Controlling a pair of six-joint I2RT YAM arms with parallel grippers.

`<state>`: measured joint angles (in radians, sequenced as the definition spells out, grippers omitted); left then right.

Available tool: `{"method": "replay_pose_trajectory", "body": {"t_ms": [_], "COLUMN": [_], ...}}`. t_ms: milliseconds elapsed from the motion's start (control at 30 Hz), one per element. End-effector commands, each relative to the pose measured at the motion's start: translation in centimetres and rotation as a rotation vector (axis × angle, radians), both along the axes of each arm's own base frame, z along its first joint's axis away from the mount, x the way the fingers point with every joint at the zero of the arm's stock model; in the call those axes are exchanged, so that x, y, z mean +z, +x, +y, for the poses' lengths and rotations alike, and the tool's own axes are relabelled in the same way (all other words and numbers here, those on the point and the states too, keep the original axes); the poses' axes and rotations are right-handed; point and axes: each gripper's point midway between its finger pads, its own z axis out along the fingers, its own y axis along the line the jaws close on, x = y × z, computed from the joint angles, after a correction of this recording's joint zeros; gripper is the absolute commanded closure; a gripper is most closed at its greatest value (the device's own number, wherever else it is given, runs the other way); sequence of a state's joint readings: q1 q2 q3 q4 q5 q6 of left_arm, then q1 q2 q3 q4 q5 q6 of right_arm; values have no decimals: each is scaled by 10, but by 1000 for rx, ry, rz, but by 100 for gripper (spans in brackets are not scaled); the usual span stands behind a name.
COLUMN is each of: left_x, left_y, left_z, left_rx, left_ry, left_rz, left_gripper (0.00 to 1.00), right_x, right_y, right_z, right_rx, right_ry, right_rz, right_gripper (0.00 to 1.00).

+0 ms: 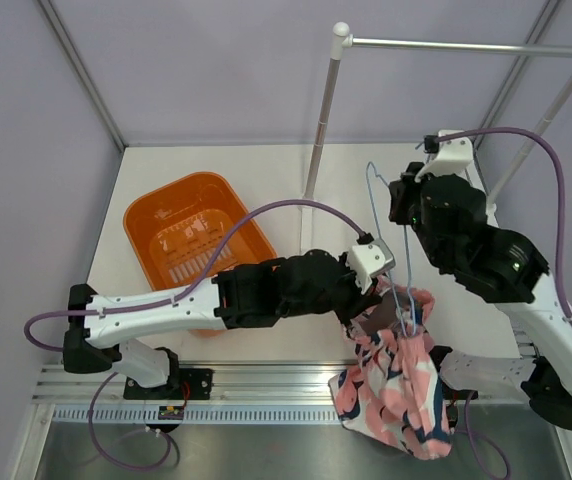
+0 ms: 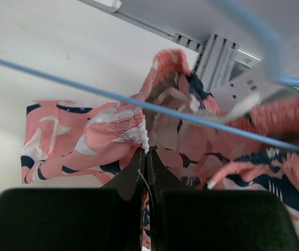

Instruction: Remove the shorts from the hanger

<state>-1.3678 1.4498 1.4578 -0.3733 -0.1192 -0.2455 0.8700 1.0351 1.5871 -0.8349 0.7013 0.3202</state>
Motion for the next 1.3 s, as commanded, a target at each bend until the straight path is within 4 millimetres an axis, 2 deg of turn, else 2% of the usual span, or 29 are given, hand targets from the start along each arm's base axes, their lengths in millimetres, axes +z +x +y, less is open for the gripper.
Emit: {"method": "replay_pose_trajectory", "body": {"t_ms": [0, 33, 100, 167, 200, 233, 267, 300, 333, 400, 433, 467, 533, 567, 600, 667, 700, 767, 800, 833, 933, 1067, 1200, 1267], "left_x": [28, 28, 27, 39, 42, 55, 60, 63, 80, 94, 105, 133, 164, 177, 223, 261, 303, 332, 366, 366, 396, 404, 404, 398], "left_y": [-22, -30, -30, -26, -22, -18, -12, 2, 11, 32, 50, 61, 91, 104, 118, 135, 134, 139, 131, 133, 121, 116, 107, 108], "left_z": [7, 8, 13, 19, 23, 27, 31, 39, 43, 56, 64, 71, 93, 97, 123, 145, 171, 201, 230, 234, 278, 314, 334, 336], "left_rx": [-96, -119, -108, -76, -57, -35, -7, 71, 120, 222, 276, 319, 432, 466, 552, 640, 698, 779, 833, 854, 949, 1052, 1070, 1080], "left_ry": [-20, -11, 13, 2, 8, -9, -7, 17, -2, 5, -5, -56, -90, -93, -168, -208, -318, -368, -503, -511, -624, -646, -677, -653], "left_rz": [-85, -91, -114, -137, -149, -164, -186, -216, -235, -260, -267, -284, -325, -357, -405, -475, -514, -605, -641, -665, -740, -780, -792, -784], "left_gripper": [100, 100, 100, 100, 100, 100, 100, 100, 100, 100, 100, 100, 100, 100, 100, 100, 100, 100, 100, 100, 100, 100, 100, 100], "right_x": [20, 22, 31, 32, 39, 40, 42, 49, 48, 54, 51, 51, 45, 44, 40, 36, 34, 30, 29, 29, 26, 27, 28, 24], "right_y": [28, 32, 40, 51, 54, 58, 60, 61, 60, 55, 52, 50, 41, 38, 33, 26, 21, 15, 12, 9, 3, -5, -7, -7], "right_z": [0, 0, 0, -7, -7, -15, -18, -19, -24, -27, -28, -29, -32, -33, -36, -38, -40, -43, -44, -44, -45, -49, -49, -48], "right_rx": [-104, -107, -106, -133, -131, -151, -156, -152, -161, -159, -159, -152, -140, -135, -128, -119, -111, -106, -96, -91, -72, -57, -49, -46], "right_ry": [-6, -5, 15, 13, 22, 16, 19, 29, 15, 20, 17, 21, 22, 25, 25, 26, 28, 28, 29, 32, 29, 33, 31, 25], "right_rz": [-75, -75, -80, -71, -76, -68, -61, -66, -52, -57, -44, -40, -21, -17, -9, -3, 0, 11, 12, 13, 19, 10, 10, 22], "right_gripper": [100, 100, 100, 100, 100, 100, 100, 100, 100, 100, 100, 100, 100, 100, 100, 100, 100, 100, 100, 100, 100, 100, 100, 100]}}
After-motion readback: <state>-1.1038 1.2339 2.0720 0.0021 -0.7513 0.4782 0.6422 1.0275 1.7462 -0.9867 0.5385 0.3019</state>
